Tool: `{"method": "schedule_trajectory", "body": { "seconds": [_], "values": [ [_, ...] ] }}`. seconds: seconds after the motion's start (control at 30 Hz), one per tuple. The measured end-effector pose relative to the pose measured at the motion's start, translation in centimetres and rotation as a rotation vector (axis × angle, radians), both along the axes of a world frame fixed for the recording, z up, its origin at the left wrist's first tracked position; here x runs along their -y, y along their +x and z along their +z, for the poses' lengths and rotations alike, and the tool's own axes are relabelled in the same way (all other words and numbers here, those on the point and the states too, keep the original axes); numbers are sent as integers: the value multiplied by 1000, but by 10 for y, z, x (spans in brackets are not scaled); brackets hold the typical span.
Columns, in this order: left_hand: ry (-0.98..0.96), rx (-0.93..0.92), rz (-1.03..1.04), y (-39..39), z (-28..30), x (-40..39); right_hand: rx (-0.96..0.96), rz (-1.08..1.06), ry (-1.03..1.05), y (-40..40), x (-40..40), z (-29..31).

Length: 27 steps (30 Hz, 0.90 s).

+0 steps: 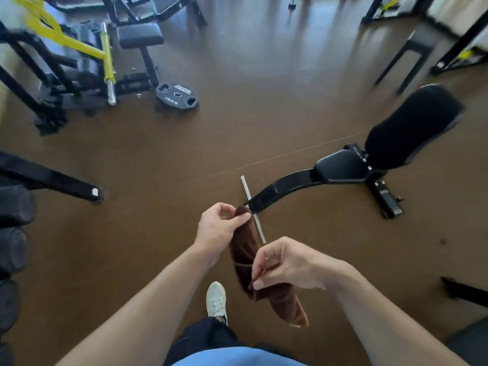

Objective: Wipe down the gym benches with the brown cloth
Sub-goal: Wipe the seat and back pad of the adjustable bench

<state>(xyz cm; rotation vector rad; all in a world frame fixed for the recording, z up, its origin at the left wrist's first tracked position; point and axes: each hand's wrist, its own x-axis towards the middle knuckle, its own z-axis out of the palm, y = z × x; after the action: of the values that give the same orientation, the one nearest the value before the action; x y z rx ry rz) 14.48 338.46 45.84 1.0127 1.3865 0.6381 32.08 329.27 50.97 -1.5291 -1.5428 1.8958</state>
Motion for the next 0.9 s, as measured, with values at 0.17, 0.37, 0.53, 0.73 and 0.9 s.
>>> {"method": "schedule_trajectory", "body": {
  "seconds": [0.17,0.37,0.53,0.73,0.9],
  "values": [
    [-67,39,-370,40,2,-55,-23,-244,82,24,-50,2],
    [-120,93,-632,108,10,-99,148,-737,373,84,-80,-14],
    [-116,114,-796,187,18,-133,267,-890,322,160,-106,-28],
    [-130,94,-887,287,11,-163,297,-920,411,256,-124,-38],
    [106,-183,-859,356,-7,-162,355,-961,508,317,-131,-40]
  ]
}}
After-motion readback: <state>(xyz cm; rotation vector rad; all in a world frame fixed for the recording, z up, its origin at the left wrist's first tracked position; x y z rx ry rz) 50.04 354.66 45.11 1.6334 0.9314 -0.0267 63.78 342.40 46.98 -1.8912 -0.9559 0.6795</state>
